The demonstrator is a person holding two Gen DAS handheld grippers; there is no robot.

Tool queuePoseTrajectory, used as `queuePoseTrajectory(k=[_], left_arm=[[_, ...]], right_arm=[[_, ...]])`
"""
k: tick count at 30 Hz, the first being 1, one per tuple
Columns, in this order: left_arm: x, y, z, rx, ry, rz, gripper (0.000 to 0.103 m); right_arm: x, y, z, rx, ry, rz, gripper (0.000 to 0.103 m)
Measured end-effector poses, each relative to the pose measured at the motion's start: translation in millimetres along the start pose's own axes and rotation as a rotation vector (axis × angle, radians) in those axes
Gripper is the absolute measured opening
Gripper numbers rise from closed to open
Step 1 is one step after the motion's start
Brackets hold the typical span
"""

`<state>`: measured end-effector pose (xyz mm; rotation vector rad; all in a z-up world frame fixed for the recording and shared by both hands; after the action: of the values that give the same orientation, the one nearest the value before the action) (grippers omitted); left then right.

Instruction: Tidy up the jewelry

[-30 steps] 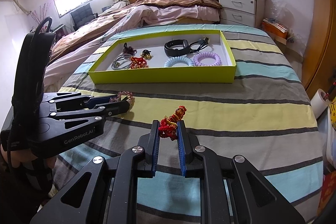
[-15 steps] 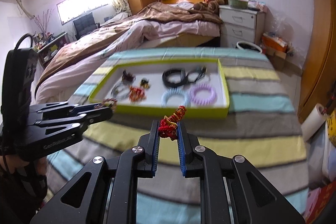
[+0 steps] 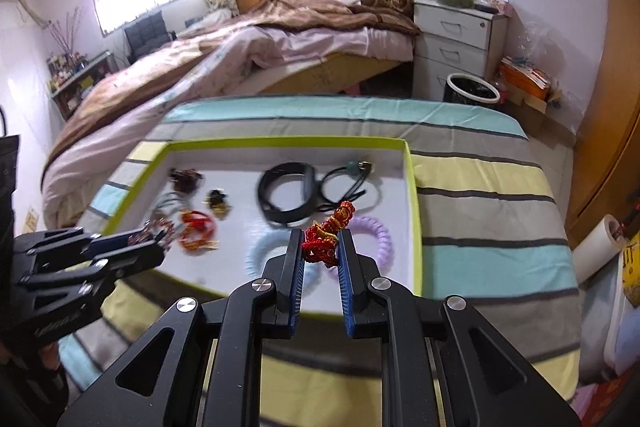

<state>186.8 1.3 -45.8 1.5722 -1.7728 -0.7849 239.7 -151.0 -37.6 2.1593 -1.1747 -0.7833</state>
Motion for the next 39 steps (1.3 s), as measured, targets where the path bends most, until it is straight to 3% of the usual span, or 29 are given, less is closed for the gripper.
queuePoseTrajectory(k=[9,26,29,31,33,39], left_arm=[[0,-13,-1,-0.021,0.008,-0.013,0.018],[0,-13,-1,-0.029,0.022,-0.01,0.018],[0,-12,0,-0.031,0.025,-0.011,0.018],[0,-11,0,-0.029,0.019,-0.027,0.021],[1,-9,0,-0.026,0.019,-0.031,0.03],[0,8,-1,0.022,0.043,-0.086,0.038]], right_arm=[[10,-27,4,-0.079,0.024,0.012,0.017],[12,-36,7,-0.106,0.034,0.024,0.018],[12,-36,8,-0.1,0.037,0.029,0.022],[12,-35,9,-0.092,0.031,0.026,0.038],[11,-32,8,-0.08,0.021,0.021,0.045],[4,-15,8,-0.03,0.012,0.007,0.046]])
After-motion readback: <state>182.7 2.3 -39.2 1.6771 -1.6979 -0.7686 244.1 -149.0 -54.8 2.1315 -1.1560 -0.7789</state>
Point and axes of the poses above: each gripper's, at about its wrist camera, not at the fingertips, and y roughly against the way its jaws point, x to its right, z to its underside, the point moved 6 cm from there along -y, roughly the way its jaws point, and after that the axes turned 10 degrees about -z, right-handed, at the moved point
